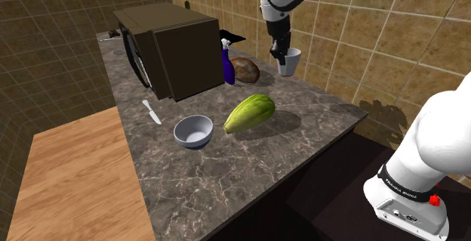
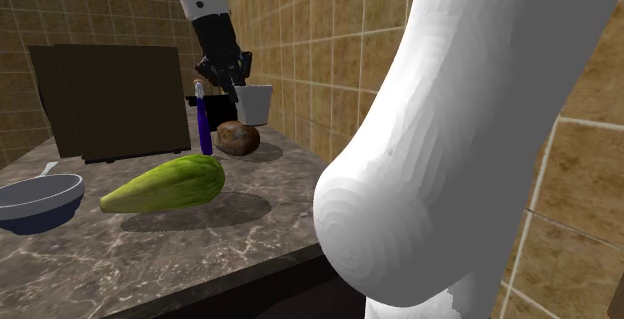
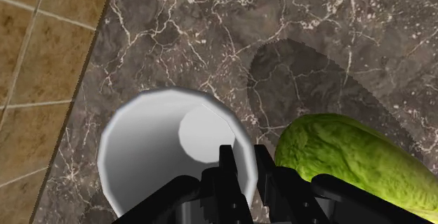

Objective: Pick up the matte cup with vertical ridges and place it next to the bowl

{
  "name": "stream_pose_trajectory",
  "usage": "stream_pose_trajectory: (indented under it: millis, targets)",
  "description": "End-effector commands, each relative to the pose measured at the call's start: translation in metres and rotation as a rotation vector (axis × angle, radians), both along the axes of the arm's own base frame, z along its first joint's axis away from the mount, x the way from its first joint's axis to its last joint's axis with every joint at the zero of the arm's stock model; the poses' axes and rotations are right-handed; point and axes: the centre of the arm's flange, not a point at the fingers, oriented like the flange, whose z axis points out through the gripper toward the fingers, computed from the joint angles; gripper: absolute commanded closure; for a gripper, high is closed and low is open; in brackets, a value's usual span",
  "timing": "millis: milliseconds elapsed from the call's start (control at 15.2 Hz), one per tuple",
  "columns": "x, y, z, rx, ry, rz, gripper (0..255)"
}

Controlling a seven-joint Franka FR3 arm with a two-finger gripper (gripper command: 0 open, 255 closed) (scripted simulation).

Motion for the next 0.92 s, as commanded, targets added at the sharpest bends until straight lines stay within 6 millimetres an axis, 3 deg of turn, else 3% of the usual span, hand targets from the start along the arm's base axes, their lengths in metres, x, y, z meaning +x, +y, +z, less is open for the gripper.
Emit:
stream_pose_trajectory:
  millis: [0, 858]
  targets:
    - [0.0, 0.026, -0.002, 0.0, 0.0, -0.001, 255]
    - [0.0, 0.198, -0.001, 0.0, 0.0, -0.001, 255]
